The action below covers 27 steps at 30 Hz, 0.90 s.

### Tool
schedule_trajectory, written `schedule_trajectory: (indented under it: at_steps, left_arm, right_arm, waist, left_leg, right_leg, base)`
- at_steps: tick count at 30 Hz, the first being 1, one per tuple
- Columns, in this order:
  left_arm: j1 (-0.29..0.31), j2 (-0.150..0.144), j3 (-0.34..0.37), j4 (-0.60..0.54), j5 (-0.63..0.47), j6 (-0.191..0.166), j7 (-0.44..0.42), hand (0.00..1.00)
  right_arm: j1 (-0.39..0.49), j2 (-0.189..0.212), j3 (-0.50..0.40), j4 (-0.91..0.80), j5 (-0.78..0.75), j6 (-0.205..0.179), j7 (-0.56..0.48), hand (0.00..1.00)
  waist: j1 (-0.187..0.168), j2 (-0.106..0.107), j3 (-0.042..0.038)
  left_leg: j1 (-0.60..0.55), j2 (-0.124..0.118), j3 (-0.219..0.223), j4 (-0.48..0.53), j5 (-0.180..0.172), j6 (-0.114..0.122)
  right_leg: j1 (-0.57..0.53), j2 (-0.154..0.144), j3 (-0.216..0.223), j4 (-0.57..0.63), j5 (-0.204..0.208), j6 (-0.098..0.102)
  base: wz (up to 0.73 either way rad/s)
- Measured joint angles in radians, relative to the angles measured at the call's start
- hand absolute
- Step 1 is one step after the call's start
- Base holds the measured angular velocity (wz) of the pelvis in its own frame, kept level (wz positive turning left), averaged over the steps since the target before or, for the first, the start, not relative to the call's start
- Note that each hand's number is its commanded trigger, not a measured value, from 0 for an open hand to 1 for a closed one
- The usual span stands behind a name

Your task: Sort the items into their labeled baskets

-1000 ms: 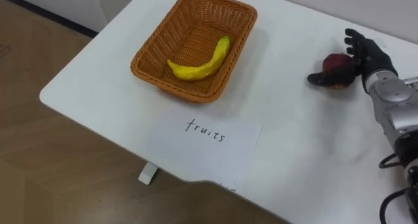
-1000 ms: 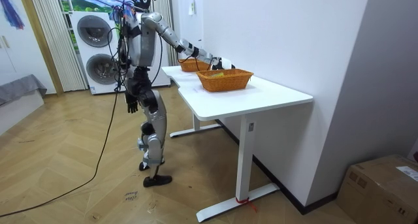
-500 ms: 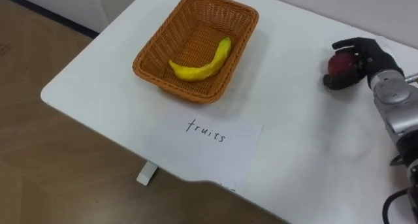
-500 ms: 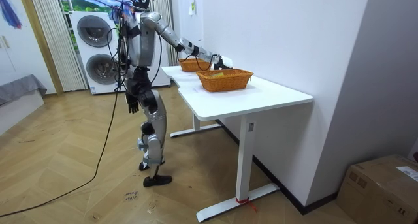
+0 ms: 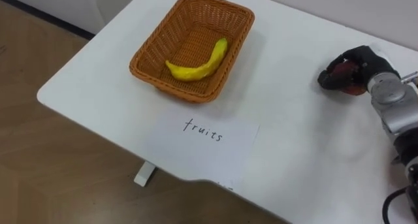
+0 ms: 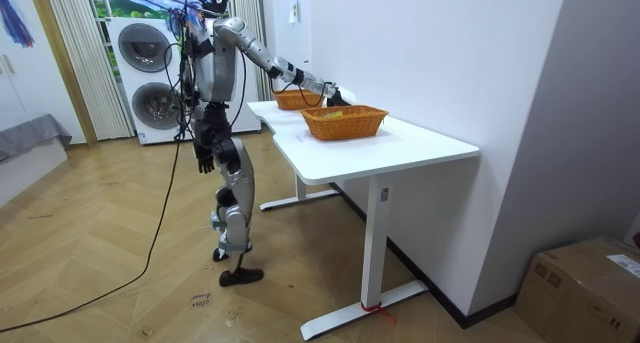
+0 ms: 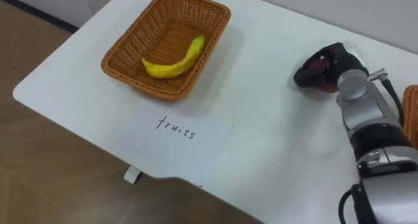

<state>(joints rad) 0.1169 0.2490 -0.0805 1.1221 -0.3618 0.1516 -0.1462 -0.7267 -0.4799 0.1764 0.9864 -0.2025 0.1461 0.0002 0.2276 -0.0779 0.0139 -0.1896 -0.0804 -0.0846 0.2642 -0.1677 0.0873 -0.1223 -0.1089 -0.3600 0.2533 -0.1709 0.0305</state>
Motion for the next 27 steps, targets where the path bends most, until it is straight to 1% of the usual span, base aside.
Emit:
schedule_trajectory:
  at_steps: [3, 17, 18, 23, 27]
  left_arm:
    - [-0.005, 0.0, 0.001, 0.0, 0.0, 0.0, -0.001, 0.0]
    - [-0.013, 0.001, 0.003, -0.003, 0.001, -0.006, -0.001, 0.0]
    - [-0.014, 0.001, 0.002, -0.003, -0.002, -0.007, -0.001, 0.0]
    - [-0.017, 0.001, -0.001, 0.001, -0.061, -0.011, 0.0, 0.0]
    - [-0.01, -0.006, 0.004, 0.003, -0.083, -0.011, 0.008, 0.0]
  right_arm:
    - [0.0, 0.0, 0.0, -0.009, 0.0, 0.008, 0.005, 1.0]
    - [0.0, 0.0, 0.0, -0.017, 0.0, 0.008, 0.022, 1.0]
    - [0.0, 0.0, 0.0, -0.019, 0.004, 0.008, 0.024, 1.0]
    - [0.0, 0.0, 0.003, -0.035, 0.049, 0.008, 0.025, 1.0]
    - [0.001, 0.002, 0.005, -0.182, 0.039, 0.02, 0.024, 1.0]
  waist:
    - [-0.001, 0.0, -0.0002]
    - [-0.002, 0.001, -0.001]
    - [-0.006, 0.002, -0.0011]
    - [-0.011, 0.003, -0.0015]
    - [-0.019, 0.01, -0.0044]
  left_leg:
    - [0.0, 0.0, 0.0, -0.001, 0.0, 0.0]
    - [0.003, 0.001, 0.005, -0.005, 0.001, -0.001]
    - [0.003, 0.001, 0.005, -0.005, 0.001, -0.001]
    - [0.003, 0.001, 0.006, -0.005, 0.001, -0.001]
    - [0.008, 0.001, 0.009, -0.005, 0.001, -0.001]
  right_leg:
    - [0.0, 0.0, 0.0, 0.0, 0.0, 0.0]
    - [-0.001, 0.0, 0.004, 0.0, 0.0, 0.0]
    - [-0.001, 0.0, 0.003, 0.0, 0.0, 0.0]
    - [-0.001, 0.0, 0.002, 0.002, 0.0, 0.0]
    - [0.004, -0.001, 0.001, 0.002, 0.0, 0.0]
  base:
    - [0.0]
    - [0.0]
    - [0.0]
    - [0.0]
    - [-0.02]
